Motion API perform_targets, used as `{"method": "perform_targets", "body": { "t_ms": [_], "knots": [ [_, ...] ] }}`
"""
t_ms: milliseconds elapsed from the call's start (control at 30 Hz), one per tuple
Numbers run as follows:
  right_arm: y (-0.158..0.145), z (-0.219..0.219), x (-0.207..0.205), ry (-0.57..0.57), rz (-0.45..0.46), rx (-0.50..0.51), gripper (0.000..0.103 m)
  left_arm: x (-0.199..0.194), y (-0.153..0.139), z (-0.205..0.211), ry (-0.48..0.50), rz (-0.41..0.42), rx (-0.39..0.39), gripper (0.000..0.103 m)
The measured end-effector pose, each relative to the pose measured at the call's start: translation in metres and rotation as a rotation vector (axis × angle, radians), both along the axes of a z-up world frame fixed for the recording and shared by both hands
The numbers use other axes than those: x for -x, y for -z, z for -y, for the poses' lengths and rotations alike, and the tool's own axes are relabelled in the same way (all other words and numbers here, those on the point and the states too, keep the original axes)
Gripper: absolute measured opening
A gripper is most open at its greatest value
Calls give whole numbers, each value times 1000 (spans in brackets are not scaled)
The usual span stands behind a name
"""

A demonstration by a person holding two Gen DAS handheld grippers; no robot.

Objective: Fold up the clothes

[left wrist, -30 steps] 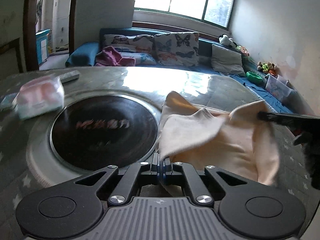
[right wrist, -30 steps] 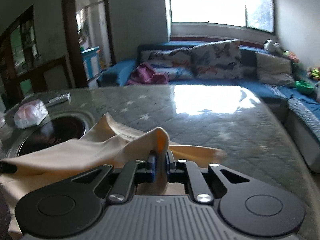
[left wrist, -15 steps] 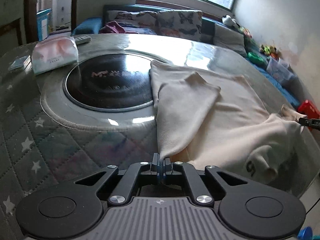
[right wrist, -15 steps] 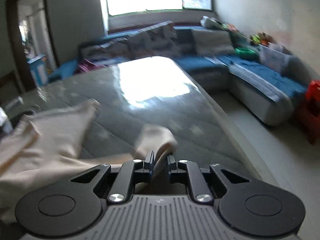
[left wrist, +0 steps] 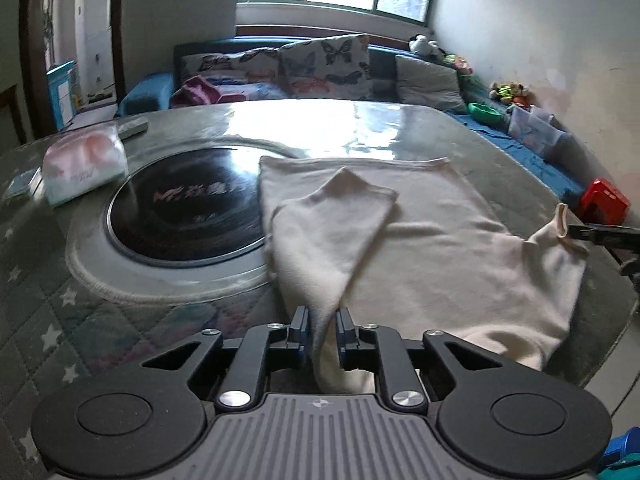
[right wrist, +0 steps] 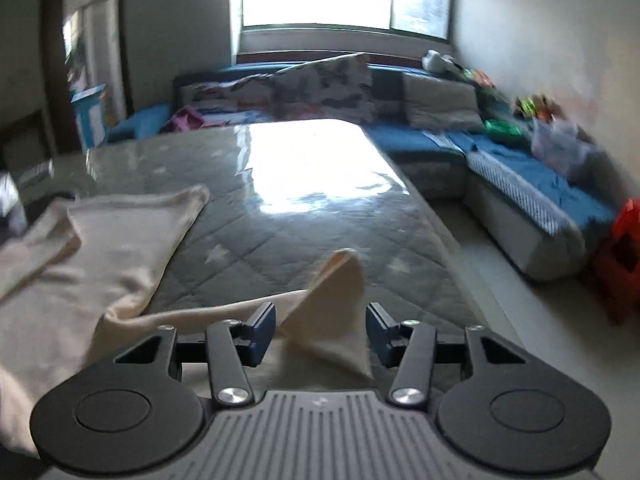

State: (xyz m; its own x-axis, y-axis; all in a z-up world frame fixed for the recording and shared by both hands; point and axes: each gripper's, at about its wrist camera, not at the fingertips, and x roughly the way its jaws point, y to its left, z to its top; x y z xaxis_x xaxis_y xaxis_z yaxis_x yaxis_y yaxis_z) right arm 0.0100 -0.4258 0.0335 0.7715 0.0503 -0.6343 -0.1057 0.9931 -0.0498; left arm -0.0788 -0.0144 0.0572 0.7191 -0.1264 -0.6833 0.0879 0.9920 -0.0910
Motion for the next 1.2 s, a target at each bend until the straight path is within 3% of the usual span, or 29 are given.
{"method": "perform_targets", "body": {
  "t_ms": [133,267,533,900,1033,1200],
  "knots": [
    [13,-12,-13,-15,-25,87,59,-1,-2,5,12,7,-9,21],
    [10,8,-18,63,-17,126,65,-1,-3,8,26,15,-13,27],
    [-3,48,-17,204,10,157,65,-8,-13,13,51,57,-12,34],
    [-8,-9,-2,-50,10,37,65,-76,0,51,110,55,-73,32],
    [0,-28,-3,-96,-20,32,65,-103,10,71,136,78,-122,33],
    [7,-37,-2,-113,-48,21,65,-136,31,92,141,38,-145,34]
  ]
}}
